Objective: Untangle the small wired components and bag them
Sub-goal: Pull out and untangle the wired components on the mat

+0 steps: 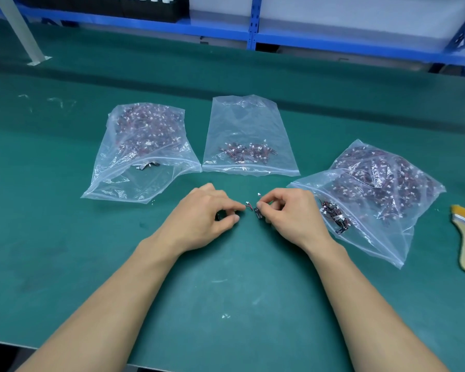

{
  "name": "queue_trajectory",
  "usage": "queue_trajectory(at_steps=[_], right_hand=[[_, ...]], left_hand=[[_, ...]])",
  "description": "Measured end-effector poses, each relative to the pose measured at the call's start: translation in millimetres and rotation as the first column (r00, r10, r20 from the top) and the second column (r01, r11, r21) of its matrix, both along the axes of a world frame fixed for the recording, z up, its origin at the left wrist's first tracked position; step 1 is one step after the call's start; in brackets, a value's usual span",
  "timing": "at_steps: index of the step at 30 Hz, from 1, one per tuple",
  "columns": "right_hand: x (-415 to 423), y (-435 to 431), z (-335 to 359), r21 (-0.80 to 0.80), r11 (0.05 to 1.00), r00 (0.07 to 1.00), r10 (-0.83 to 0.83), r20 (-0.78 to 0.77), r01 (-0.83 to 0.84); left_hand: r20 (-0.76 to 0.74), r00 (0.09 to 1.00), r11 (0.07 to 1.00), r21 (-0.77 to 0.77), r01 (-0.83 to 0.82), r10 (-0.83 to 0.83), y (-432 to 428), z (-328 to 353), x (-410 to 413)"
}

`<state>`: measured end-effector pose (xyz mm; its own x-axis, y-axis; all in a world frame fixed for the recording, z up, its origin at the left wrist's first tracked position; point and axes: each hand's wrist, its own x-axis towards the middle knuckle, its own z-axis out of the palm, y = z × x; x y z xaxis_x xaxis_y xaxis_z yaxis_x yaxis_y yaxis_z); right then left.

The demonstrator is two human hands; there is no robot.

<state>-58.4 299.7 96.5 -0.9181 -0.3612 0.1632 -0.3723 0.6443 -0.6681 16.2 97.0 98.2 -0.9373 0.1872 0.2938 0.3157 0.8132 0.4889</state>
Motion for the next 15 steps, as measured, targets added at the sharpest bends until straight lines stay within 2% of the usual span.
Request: queue_trajectory(at_steps=[2,5,8,11,15], right_hand=[[-1,0,-1,-0.062,0.998,0.999,-0.036,-0.030,0.034],[-5,1,-1,-0.081,0.995,0.976,-0.077,-0.205,0.061],[-11,0,-4,0.023,0.997,0.957,-0.066,-0.282,0.076],[-20,-4,-7,0.200,0.975,0.965,-0.044,-0.258,0.098],[-29,-12,-10,0.321,0.939,0.967,-0.043,-0.251,0.125]], left_hand=[[-0.025,1.000,0.999,0.035,-0.018,0.018,-1,-1,1],[-0.066,0.995,0.993,0.098,-0.067,0.074,0,-1,1],[-0.087,0.988,0.986,0.125,-0.115,0.126,2,0,-1],[-0.089,0.983,0.981,0.128,-0.147,0.159,4,2,-4],[-0.064,0.983,0.982,0.093,-0.167,0.173,8,5,-12]])
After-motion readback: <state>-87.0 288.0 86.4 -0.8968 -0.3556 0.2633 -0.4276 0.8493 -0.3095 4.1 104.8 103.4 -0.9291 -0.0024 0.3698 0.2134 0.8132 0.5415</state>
